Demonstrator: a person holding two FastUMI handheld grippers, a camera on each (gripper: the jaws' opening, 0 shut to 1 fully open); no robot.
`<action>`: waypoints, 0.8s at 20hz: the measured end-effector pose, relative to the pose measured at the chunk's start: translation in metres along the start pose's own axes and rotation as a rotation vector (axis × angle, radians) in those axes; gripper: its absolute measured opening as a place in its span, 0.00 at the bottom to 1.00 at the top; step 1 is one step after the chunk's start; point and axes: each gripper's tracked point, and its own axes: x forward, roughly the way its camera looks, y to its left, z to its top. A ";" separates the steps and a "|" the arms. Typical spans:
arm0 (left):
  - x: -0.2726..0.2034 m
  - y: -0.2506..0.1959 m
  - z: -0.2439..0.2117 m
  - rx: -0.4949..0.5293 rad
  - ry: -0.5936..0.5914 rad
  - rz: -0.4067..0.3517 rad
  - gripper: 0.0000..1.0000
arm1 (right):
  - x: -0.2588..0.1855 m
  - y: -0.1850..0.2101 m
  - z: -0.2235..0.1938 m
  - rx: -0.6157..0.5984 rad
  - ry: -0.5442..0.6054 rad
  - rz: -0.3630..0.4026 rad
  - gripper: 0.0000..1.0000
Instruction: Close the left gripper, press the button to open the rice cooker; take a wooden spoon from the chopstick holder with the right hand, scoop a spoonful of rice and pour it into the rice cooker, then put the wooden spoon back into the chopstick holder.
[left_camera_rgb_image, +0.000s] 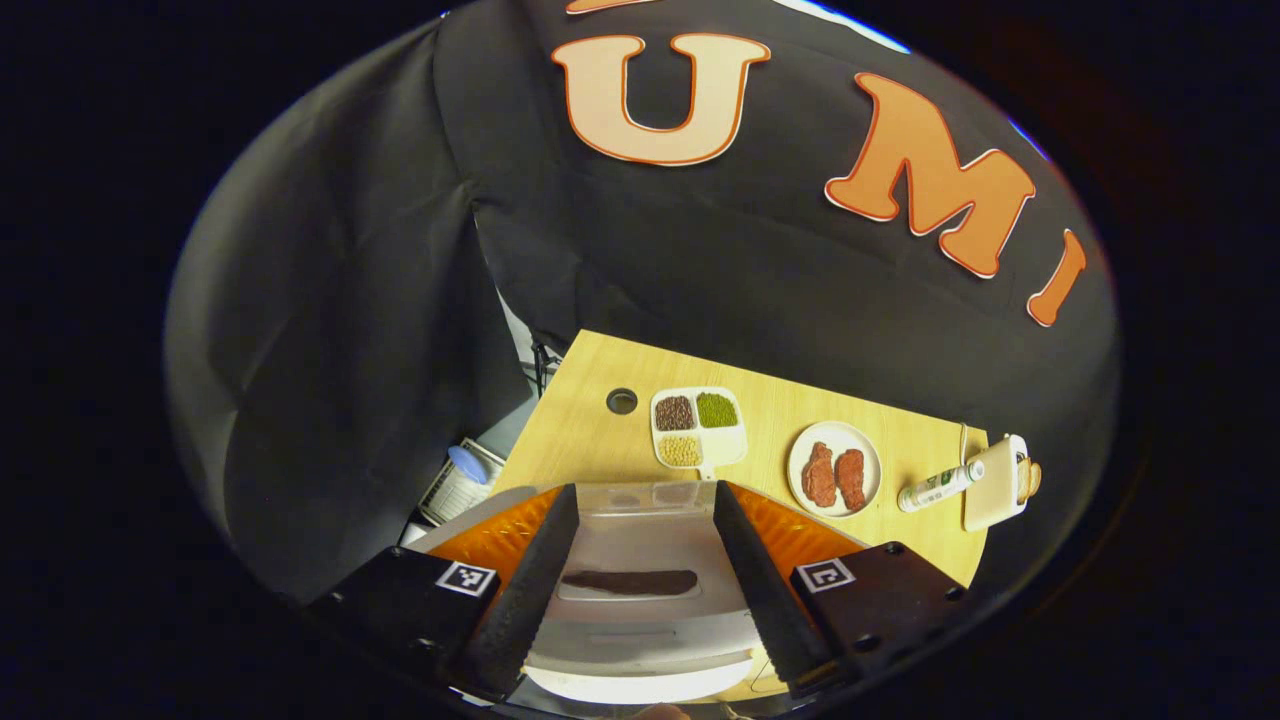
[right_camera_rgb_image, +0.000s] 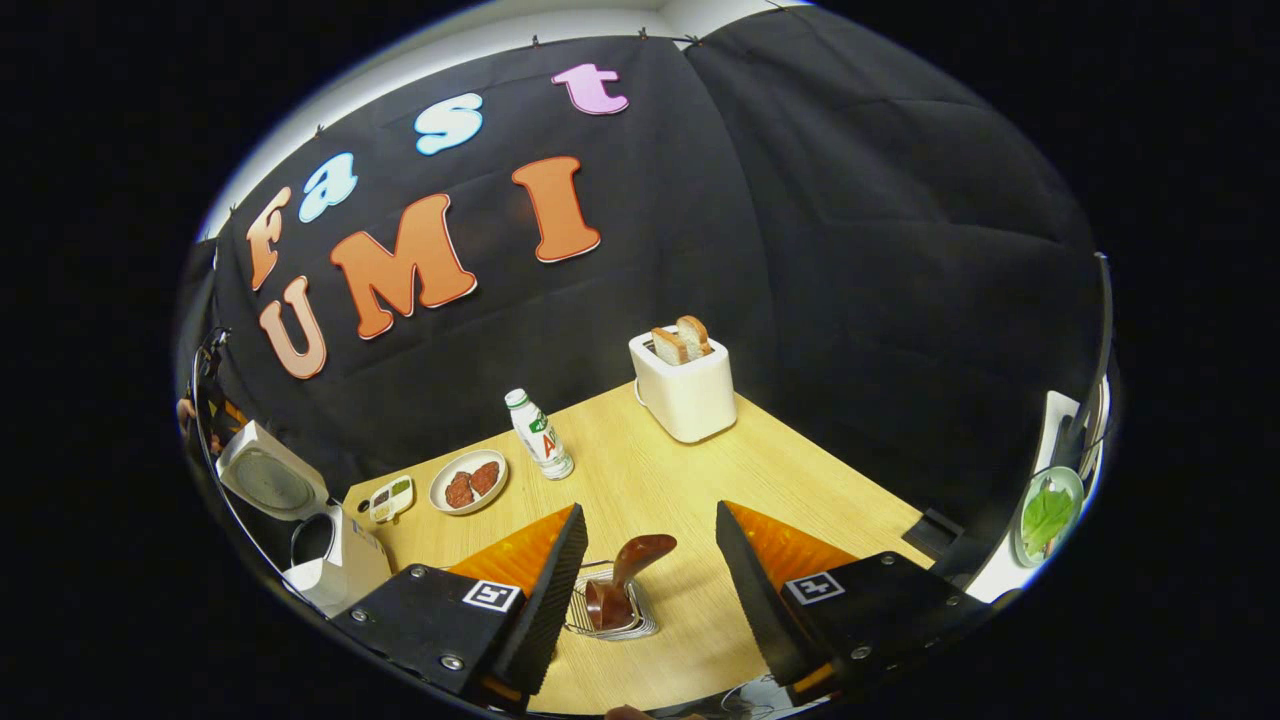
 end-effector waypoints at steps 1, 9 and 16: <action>-0.002 -0.001 -0.016 0.008 0.032 0.003 0.89 | 0.003 0.002 0.002 -0.003 -0.004 0.013 0.82; 0.041 -0.003 -0.172 0.047 0.350 0.028 0.94 | 0.032 0.035 0.006 -0.044 0.013 0.121 0.82; 0.050 -0.003 -0.180 0.013 0.328 0.045 0.92 | 0.045 0.048 0.010 -0.081 0.018 0.151 0.81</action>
